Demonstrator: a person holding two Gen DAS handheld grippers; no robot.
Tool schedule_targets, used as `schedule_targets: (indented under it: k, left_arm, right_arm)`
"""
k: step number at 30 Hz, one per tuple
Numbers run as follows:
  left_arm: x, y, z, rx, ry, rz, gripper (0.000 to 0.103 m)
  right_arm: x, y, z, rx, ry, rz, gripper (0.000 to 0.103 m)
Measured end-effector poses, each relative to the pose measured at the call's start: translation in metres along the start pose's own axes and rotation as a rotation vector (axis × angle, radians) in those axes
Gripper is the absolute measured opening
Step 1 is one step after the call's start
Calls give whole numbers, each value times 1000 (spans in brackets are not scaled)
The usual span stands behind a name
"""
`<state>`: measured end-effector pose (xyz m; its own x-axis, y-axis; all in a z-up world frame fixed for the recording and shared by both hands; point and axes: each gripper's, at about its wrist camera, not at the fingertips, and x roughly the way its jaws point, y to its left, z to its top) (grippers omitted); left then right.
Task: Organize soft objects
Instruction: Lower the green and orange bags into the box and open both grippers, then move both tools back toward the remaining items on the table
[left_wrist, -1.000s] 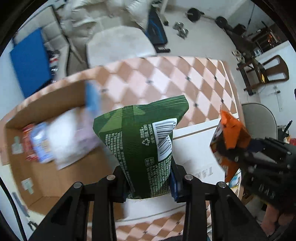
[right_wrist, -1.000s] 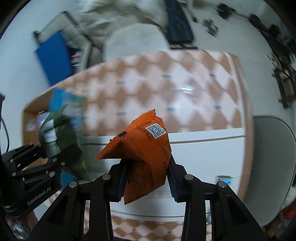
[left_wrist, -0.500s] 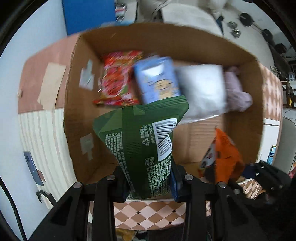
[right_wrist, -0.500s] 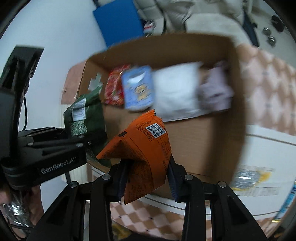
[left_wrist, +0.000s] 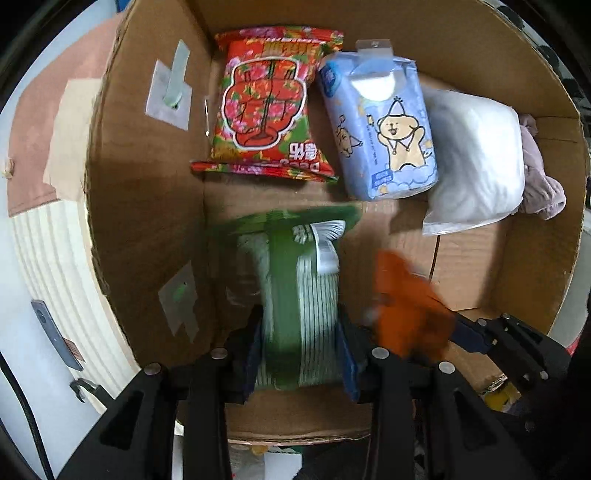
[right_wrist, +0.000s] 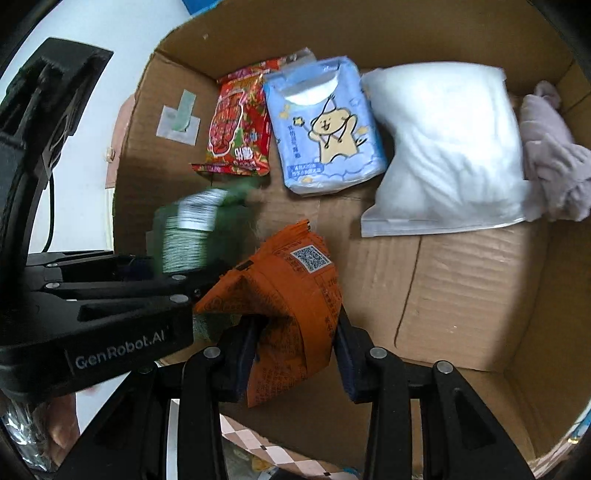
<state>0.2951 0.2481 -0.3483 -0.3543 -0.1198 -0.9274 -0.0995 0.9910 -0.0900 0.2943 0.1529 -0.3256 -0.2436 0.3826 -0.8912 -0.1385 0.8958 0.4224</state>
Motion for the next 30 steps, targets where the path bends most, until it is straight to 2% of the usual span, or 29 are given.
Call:
schedule_targets:
  k: [2, 3, 4, 6, 7, 11, 12, 16, 19, 20, 22, 25, 27, 29, 30]
  left_arm:
    - [0, 2, 1, -16, 4, -21, 36]
    - [-2, 3, 1, -26, 1, -38, 44]
    - [-7, 3, 1, -32, -8, -45, 48]
    - [-12, 9, 3, -33, -36, -45, 63]
    - [-19, 8, 1, -32, -55, -46, 67]
    - [-53, -9, -11, 0, -156, -12, 90]
    - [-62, -17, -15, 12, -185, -5, 94]
    - [-97, -56, -37, 75, -318, 9, 96]
    - [-125, -112, -63, 208, -464, 71, 101]
    - [-130, -124, -67, 242, -490, 90, 101]
    - [-139, -174, -82, 365, -558, 142, 101]
    - [-132, -240, -96, 544, -593, 248, 101]
    - [-116, -284, -102, 680, -602, 334, 101]
    - [-89, -317, -103, 779, -587, 420, 101]
    - [-67, -335, -102, 840, -544, 455, 101]
  right_arm:
    - [8, 3, 3, -8, 20, 13, 53]
    - [9, 4, 3, -16, 25, 16, 70]
    - [9, 5, 2, -22, 23, 16, 81]
    - [8, 7, 5, -29, 19, 6, 84]
    - [4, 5, 3, -30, 17, 3, 84]
    - [-14, -1, -2, -30, -16, -8, 100]
    - [-22, -4, -5, -34, -31, -13, 102]
    - [-61, -15, -20, -42, -112, -36, 103]
    - [-99, -40, -40, -24, -198, -39, 103]
    - [-116, -54, -51, -6, -233, -45, 103]
    - [-140, -78, -67, 17, -278, -66, 103]
    - [-175, -125, -103, 71, -339, -151, 103]
    - [-188, -161, -129, 94, -348, -255, 103]
    - [-194, -205, -157, 145, -346, -341, 103]
    - [-195, -226, -170, 178, -333, -365, 103]
